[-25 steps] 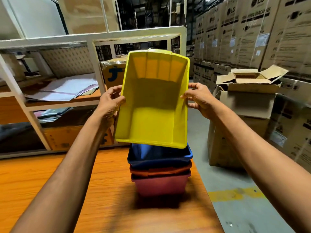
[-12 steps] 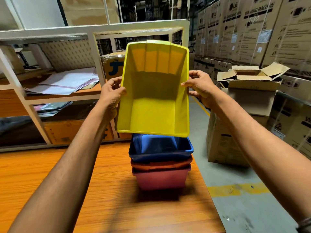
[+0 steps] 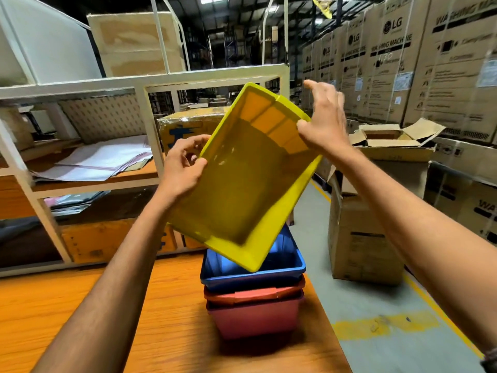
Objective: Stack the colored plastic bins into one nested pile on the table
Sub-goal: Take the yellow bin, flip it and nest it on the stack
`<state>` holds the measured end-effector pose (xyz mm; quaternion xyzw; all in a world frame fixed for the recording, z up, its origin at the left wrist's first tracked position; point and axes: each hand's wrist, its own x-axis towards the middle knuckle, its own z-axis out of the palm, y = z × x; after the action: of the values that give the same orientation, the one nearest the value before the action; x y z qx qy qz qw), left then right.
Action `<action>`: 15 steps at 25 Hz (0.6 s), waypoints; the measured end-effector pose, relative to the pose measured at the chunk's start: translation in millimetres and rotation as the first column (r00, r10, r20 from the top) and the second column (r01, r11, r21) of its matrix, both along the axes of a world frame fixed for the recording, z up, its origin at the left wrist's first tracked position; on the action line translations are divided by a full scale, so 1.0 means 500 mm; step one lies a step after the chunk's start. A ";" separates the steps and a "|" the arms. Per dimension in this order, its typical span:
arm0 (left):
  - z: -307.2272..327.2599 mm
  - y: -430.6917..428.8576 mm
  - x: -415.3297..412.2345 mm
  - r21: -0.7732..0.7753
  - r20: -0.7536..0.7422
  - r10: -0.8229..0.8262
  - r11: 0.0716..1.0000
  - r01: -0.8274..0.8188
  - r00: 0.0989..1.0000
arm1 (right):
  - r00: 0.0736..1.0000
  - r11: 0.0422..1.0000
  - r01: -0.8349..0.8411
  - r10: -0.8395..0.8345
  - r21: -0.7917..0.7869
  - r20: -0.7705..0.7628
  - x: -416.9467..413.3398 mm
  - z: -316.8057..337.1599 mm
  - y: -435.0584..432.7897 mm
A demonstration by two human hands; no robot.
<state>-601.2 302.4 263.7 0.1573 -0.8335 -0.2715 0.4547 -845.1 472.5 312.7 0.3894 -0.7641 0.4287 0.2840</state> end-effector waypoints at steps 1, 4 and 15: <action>0.005 0.004 -0.003 -0.030 0.015 -0.004 1.000 0.004 1.000 | 0.997 0.999 -0.023 0.026 0.049 -0.073 0.006 0.015 0.001; 0.019 0.017 -0.009 -0.134 0.064 -0.052 0.989 0.060 0.997 | 0.955 0.973 -0.084 0.140 0.213 -0.260 0.025 0.051 -0.007; 0.020 0.037 -0.043 -0.277 -0.176 0.284 0.905 -0.324 0.943 | 0.992 0.998 0.026 -0.033 -0.056 -0.121 0.009 0.060 0.006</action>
<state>-622.8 320.8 273.8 0.1959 -0.7984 -0.0765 0.5642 -840.9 475.6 342.6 0.3957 -0.7390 0.4207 0.3469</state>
